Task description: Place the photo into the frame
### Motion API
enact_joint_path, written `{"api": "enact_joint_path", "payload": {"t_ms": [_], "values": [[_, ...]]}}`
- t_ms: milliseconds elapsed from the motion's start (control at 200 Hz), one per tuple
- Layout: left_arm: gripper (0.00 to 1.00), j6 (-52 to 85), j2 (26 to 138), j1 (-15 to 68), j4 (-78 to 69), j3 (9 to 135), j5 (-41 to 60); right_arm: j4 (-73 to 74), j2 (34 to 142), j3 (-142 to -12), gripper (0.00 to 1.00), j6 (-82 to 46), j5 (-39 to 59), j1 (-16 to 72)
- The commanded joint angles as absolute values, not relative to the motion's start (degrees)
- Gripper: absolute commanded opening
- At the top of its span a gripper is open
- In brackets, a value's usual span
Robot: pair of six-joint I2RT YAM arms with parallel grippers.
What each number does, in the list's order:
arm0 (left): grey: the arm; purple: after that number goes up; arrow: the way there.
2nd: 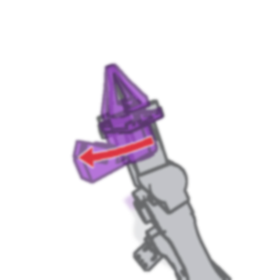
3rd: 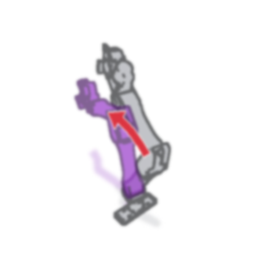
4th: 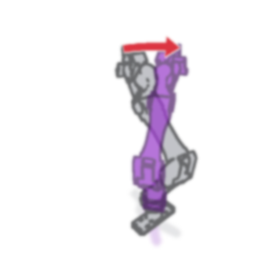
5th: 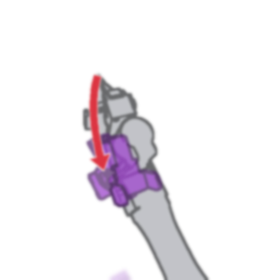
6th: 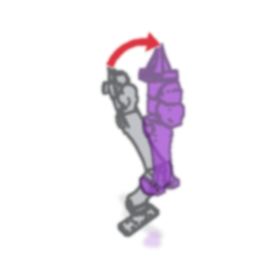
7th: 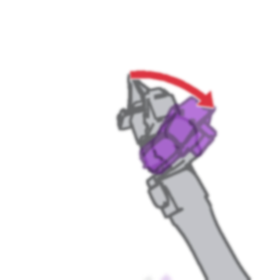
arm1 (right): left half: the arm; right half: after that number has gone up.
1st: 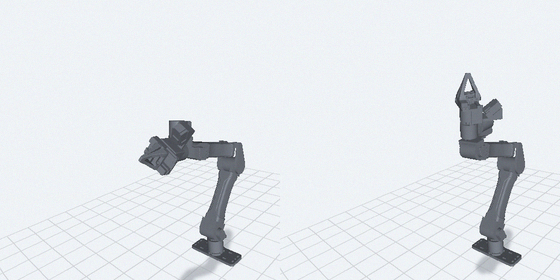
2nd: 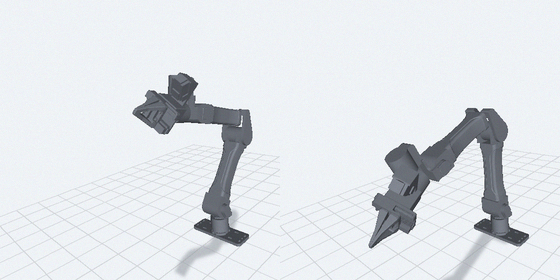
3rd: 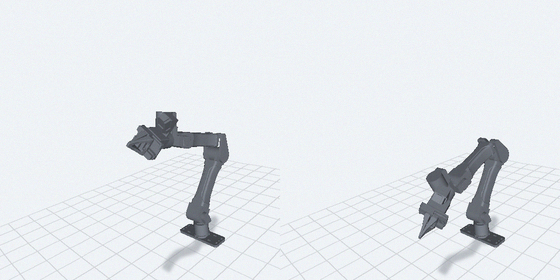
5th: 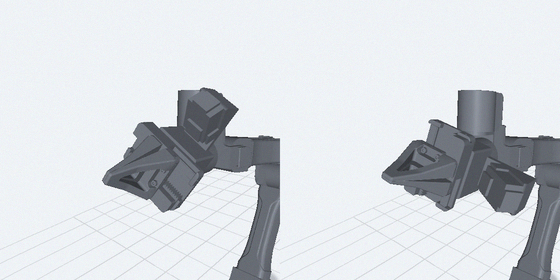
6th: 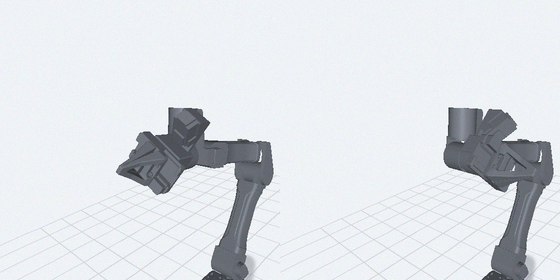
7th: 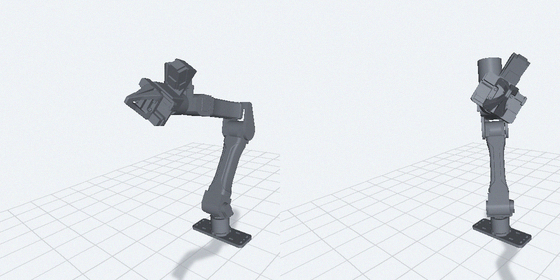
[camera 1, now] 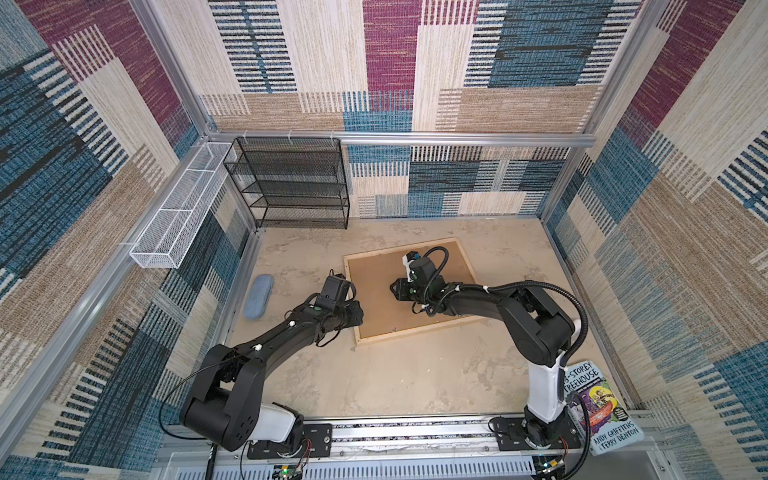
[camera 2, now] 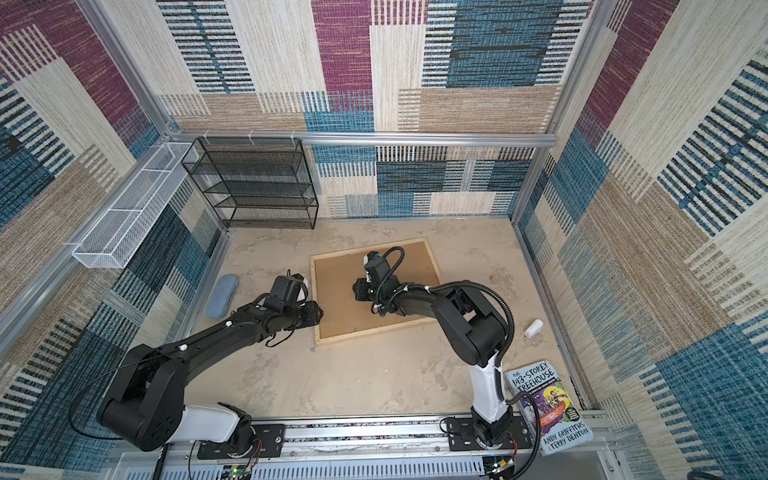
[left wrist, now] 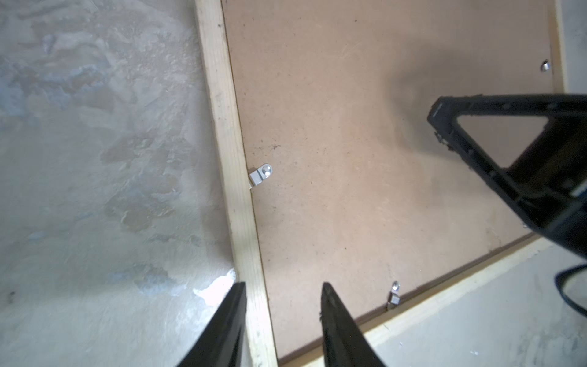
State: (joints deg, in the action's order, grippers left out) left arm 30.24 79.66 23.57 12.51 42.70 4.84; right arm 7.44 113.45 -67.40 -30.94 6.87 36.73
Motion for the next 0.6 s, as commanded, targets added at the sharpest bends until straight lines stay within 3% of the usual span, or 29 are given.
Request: {"api": "enact_joint_path", "payload": {"t_ms": [0,305,596], "values": [[0.45,30.38,76.48,24.52,13.86,40.83,4.01,6.34,113.39,-69.87,0.47,-24.72,8.16,34.36],[0.45,39.46,67.15,35.02,12.56,32.25,-1.25,-4.54,122.29,-89.07,0.68,-12.10,7.39,28.13],[0.44,44.87,66.01,39.01,9.65,26.87,-1.95,-15.56,135.84,-110.08,0.72,-3.79,12.44,25.19]]}}
